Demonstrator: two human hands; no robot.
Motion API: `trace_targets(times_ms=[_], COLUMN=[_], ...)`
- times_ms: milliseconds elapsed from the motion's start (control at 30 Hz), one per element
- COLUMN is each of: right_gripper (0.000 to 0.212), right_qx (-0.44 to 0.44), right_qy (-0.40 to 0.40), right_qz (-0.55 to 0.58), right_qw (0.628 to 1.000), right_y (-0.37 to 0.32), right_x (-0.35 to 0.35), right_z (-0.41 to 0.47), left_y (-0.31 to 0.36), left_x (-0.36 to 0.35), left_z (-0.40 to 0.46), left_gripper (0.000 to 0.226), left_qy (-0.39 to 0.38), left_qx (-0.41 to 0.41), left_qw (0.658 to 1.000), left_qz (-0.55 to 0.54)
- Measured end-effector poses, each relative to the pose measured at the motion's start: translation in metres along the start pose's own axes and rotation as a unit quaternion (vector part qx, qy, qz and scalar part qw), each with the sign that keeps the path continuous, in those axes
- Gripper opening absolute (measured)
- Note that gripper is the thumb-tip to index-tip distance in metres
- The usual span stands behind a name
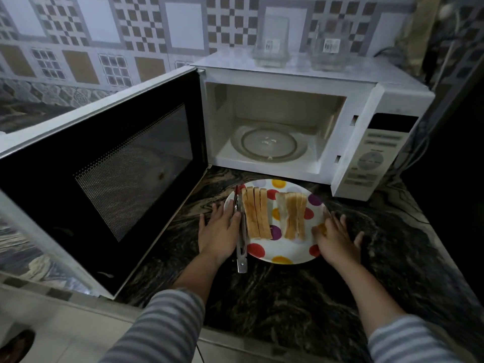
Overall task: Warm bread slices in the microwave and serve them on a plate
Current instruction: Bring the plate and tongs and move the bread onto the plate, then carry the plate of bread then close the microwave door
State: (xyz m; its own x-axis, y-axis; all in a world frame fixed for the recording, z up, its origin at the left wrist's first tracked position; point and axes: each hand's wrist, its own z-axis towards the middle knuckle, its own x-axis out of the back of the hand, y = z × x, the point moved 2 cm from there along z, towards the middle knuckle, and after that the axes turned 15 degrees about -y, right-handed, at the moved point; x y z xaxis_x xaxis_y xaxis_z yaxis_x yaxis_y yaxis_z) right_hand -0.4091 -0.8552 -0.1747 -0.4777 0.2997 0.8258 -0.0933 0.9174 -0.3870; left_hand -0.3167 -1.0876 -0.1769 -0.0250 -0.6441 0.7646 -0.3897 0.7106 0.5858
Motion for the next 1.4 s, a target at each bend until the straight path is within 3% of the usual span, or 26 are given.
trace_targets(times_ms=[100, 167, 233, 333, 467, 667, 1133, 1267, 1400], right_gripper=[0.057, 0.058, 0.062, 0.066, 0.071, 0.073, 0.066, 0.067, 0.073], right_qx=[0.017, 0.05, 0.095, 0.117, 0.114, 0.128, 0.161, 0.163, 0.178], right_qy=[0.002, 0.028, 0.049, 0.06, 0.028, -0.025, -0.127, -0.16, -0.2], right_qz=[0.084, 0.201, 0.352, 0.472, 0.553, 0.582, 0.526, 0.516, 0.52], right_qw=[0.996, 0.978, 0.93, 0.872, 0.825, 0.802, 0.826, 0.826, 0.811], right_y=[-0.001, -0.002, -0.006, -0.007, -0.003, 0.002, 0.015, -0.001, -0.036], right_x=[0.001, -0.001, -0.001, 0.0, -0.004, -0.019, -0.099, -0.137, -0.175], right_z=[-0.006, -0.011, -0.021, -0.039, -0.059, -0.106, -0.259, -0.292, -0.311], left_y=[0.002, 0.007, 0.014, 0.018, 0.011, -0.006, -0.064, -0.1, -0.145], left_x=[0.001, 0.005, 0.008, 0.009, 0.008, 0.002, -0.048, -0.051, -0.038], left_z=[-0.001, -0.009, -0.024, -0.044, -0.062, -0.107, -0.29, -0.345, -0.389], left_gripper=[0.051, 0.05, 0.044, 0.05, 0.055, 0.054, 0.054, 0.051, 0.064], left_qy=[-0.004, 0.0, -0.002, -0.004, 0.001, 0.008, 0.086, 0.098, 0.128], left_qx=[-0.019, -0.066, -0.103, -0.11, -0.115, -0.134, -0.102, -0.087, -0.066], left_qw=[0.993, 0.961, 0.917, 0.887, 0.869, 0.864, 0.85, 0.858, 0.856], left_qz=[-0.119, -0.27, -0.386, -0.448, -0.482, -0.485, -0.51, -0.496, -0.496])
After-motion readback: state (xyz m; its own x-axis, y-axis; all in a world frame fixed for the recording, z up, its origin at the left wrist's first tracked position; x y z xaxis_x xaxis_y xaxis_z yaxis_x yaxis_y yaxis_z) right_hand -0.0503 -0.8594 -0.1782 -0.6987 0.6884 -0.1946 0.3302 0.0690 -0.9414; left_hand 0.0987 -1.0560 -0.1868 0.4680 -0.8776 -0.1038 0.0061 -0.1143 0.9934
